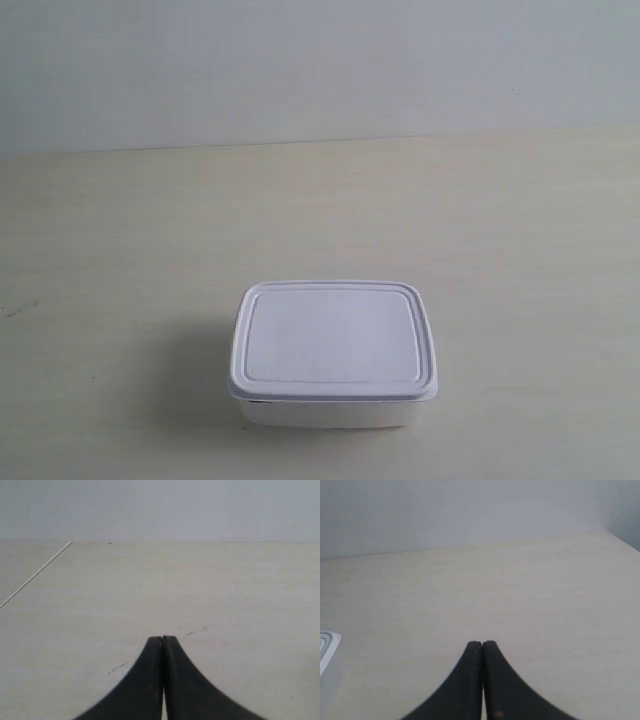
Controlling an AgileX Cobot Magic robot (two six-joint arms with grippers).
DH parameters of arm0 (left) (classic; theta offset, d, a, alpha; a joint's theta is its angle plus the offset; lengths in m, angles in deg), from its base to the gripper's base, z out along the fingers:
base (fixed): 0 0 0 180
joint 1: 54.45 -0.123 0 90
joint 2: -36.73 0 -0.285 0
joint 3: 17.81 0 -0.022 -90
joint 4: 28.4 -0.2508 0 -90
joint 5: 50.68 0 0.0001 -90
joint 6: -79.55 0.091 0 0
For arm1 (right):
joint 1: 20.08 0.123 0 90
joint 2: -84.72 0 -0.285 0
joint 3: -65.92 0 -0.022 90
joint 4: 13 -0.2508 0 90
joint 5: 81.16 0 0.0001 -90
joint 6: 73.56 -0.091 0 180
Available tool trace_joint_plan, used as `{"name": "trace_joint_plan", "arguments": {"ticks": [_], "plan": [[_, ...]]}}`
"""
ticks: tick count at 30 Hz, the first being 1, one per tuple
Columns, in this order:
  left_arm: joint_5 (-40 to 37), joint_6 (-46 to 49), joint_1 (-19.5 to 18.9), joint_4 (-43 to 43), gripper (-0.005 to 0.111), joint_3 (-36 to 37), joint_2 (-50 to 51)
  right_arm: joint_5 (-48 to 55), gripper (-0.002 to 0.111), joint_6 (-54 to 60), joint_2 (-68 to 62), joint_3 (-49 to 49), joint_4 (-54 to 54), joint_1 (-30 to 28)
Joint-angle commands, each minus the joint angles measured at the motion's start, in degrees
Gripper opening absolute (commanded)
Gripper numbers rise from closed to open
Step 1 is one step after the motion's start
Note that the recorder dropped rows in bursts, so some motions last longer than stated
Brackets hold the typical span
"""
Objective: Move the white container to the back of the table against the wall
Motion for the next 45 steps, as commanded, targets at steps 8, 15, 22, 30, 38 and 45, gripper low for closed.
{"name": "trace_joint_plan", "arguments": {"ticks": [8, 15, 22, 30, 38, 45], "plan": [[0.23, -0.29, -0.04, -0.29, 0.0, -0.07, -0.34, -0.12, 0.0, 0.31, 0.3, -0.25, 0.17, 0.17], [0.23, -0.29, -0.04, -0.29, 0.0, -0.07, -0.34, -0.12, 0.0, 0.31, 0.3, -0.25, 0.17, 0.17], [0.23, -0.29, -0.04, -0.29, 0.0, -0.07, -0.34, -0.12, 0.0, 0.31, 0.3, -0.25, 0.17, 0.17], [0.33, -0.16, -0.04, -0.29, 0.0, -0.07, -0.34, -0.12, 0.0, 0.31, 0.3, -0.25, 0.17, 0.17], [8.1, -4.84, -0.04, -0.15, 0.0, -0.07, -0.34, -4.39, 0.0, 0.73, 0.3, -0.25, 0.58, 0.17], [19.22, -20.08, -0.04, -0.15, 0.0, -0.07, -0.34, -18.93, 0.0, 0.44, 0.3, -0.25, 0.3, 0.17]]}}
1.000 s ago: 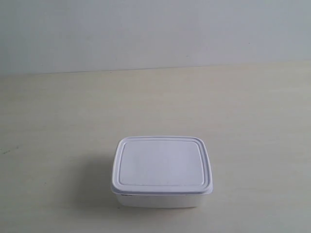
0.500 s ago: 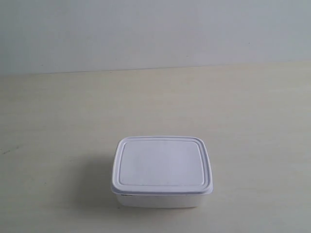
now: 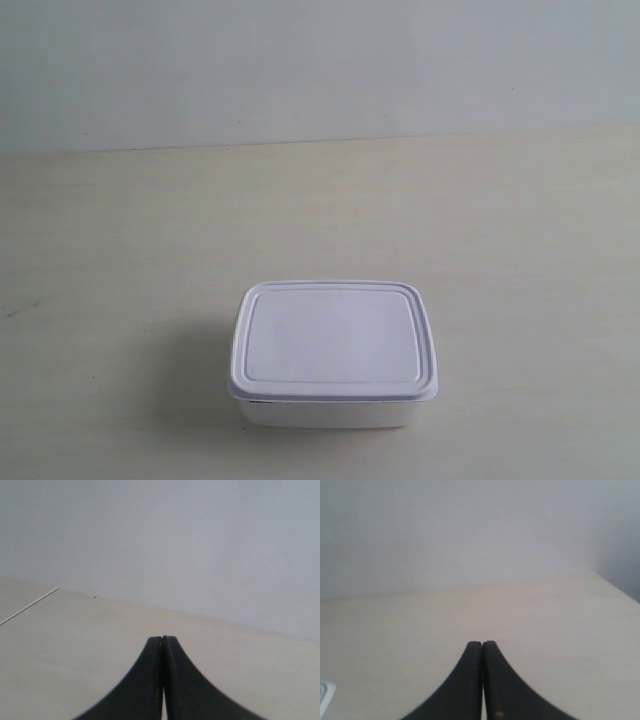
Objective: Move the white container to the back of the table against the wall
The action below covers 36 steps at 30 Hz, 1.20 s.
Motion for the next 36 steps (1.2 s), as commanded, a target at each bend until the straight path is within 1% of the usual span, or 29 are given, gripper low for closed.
{"name": "trace_joint_plan", "arguments": {"ticks": [1, 3, 5, 7, 9, 12, 14, 16, 17, 18, 19, 22, 26, 29, 32, 36], "plan": [[8.06, -10.61, -0.04, -0.15, 0.0, -0.07, -0.34, -12.36, 0.0, 0.1, 0.3, -0.25, 0.02, 0.17], [10.38, -13.24, -0.04, -0.15, 0.0, -0.07, -0.34, -17.37, 0.0, 0.1, 0.3, -0.25, 0.02, 0.17], [12.61, -13.35, -0.04, -0.15, 0.0, -0.07, -0.34, -21.2, 0.0, -0.18, 0.3, -0.25, 0.02, 0.17], [14.18, -13.35, -0.04, -0.15, 0.0, -0.07, -0.34, -23.17, 0.0, -2.86, 0.3, -0.25, 0.02, 0.17], [15.07, -13.35, -0.04, -0.15, 0.0, -0.07, -0.34, -24.48, 0.0, -6.84, 0.3, -0.25, 0.02, 0.17], [16.67, -13.35, -0.04, -0.15, 0.0, -0.07, -0.34, -25.13, 0.0, -15.7, 0.3, -0.25, 0.02, 0.17], [20.2, -14.6, -0.04, -0.15, 0.0, -0.07, 0.05, -25.13, 0.0, -24.31, 0.3, -0.25, 0.02, 0.17], [23.55, -19.73, -0.04, -0.15, 0.0, -0.07, 0.65, -25.24, 0.0, -32.96, 0.3, -0.25, 0.02, 0.17], [24.25, -24.02, -0.04, -0.15, 0.0, -0.07, 0.78, -25.4, 0.0, -37.17, 0.3, -0.25, 0.02, 0.17], [24.71, -28.27, -0.04, -0.15, 0.0, -0.07, 0.92, -25.49, 0.0, -40.1, 0.3, -0.25, 0.02, 0.17], [24.65, -34.72, -0.04, -0.15, 0.0, -0.07, 1.22, -25.49, 0.0, -42.93, 0.3, -0.25, 0.02, 0.17], [24.65, -45.31, -0.04, -0.28, 0.0, -0.07, 3.03, -25.88, 0.0, -48.56, 0.3, -0.25, 0.02, 0.17], [25.48, -51.67, -0.04, -0.28, 0.0, -0.07, 5.54, -26.02, 0.0, -55.11, 0.3, -0.25, 0.02, 0.17], [28.03, -53.49, -0.04, -0.28, 0.0, -0.07, 6.8, -26.67, 0.0, -58.07, 0.3, -0.25, 0.02, 0.17], [31.29, -56.96, -0.04, -0.14, 0.0, -0.07, 7.81, -27.57, 0.0, -61.64, 0.3, -0.25, 0.02, 0.17], [38.27, -64.25, -0.04, -0.35, 0.0, -0.07, 7.9, -31.35, 0.0, -66.94, 0.3, -0.25, 0.17, 0.17]]}}
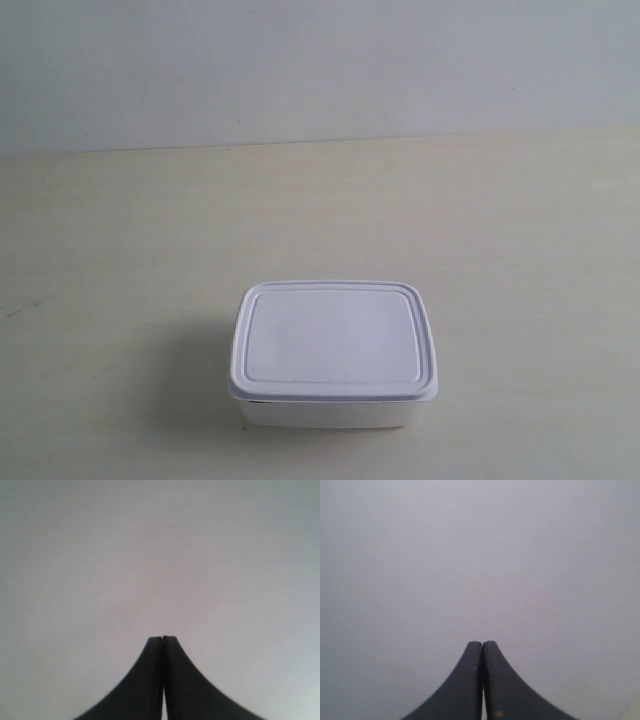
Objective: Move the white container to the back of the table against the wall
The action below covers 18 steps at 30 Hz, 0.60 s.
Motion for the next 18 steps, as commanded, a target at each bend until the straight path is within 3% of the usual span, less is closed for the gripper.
{"name": "trace_joint_plan", "arguments": {"ticks": [1, 5, 10, 18], "plan": [[9.21, -6.23, -0.04, -0.35, 0.0, -0.07, 0.39, -4.33, 0.0, -4.7, 0.3, -0.25, 0.78, 0.28], [14.58, -5.59, -0.04, -2.76, 0.0, -0.47, 0.39, -3.53, 0.0, -2.99, 0.3, -0.25, 2.68, 2.55], [14.21, -5.7, 0.36, -18.85, 0.0, -2.69, 0.78, 0.5, 0.0, -0.81, 0.3, -0.25, 4.43, 3.91], [13.41, -7.86, 8.02, -32.22, 0.0, -2.86, 3.99, 4.08, 0.0, -0.62, -0.7, -0.25, 14.62, 13.5]]}}
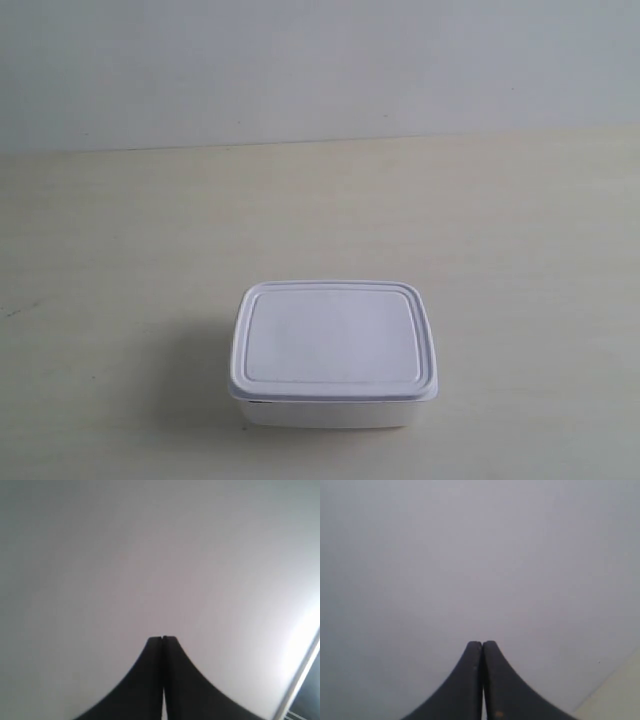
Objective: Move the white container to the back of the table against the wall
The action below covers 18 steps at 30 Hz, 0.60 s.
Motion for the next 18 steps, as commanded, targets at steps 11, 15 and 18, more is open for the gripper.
{"name": "trace_joint_plan", "arguments": {"ticks": [11, 15, 18], "plan": [[0.45, -15.72, 5.26, -24.83, 0.0, -0.38, 5.59, 13.03, 0.0, 1.35, -10.5, 4.25, 17.92, 19.97], [1.59, -21.82, 5.26, -34.99, 0.0, -0.38, 7.73, 15.6, 0.0, 3.38, -15.05, 6.58, 18.56, 25.37], [6.29, -24.01, 5.26, -41.08, 0.0, -0.38, 11.42, 18.05, 0.0, 5.19, -22.93, 7.94, 18.56, 31.55]]}}
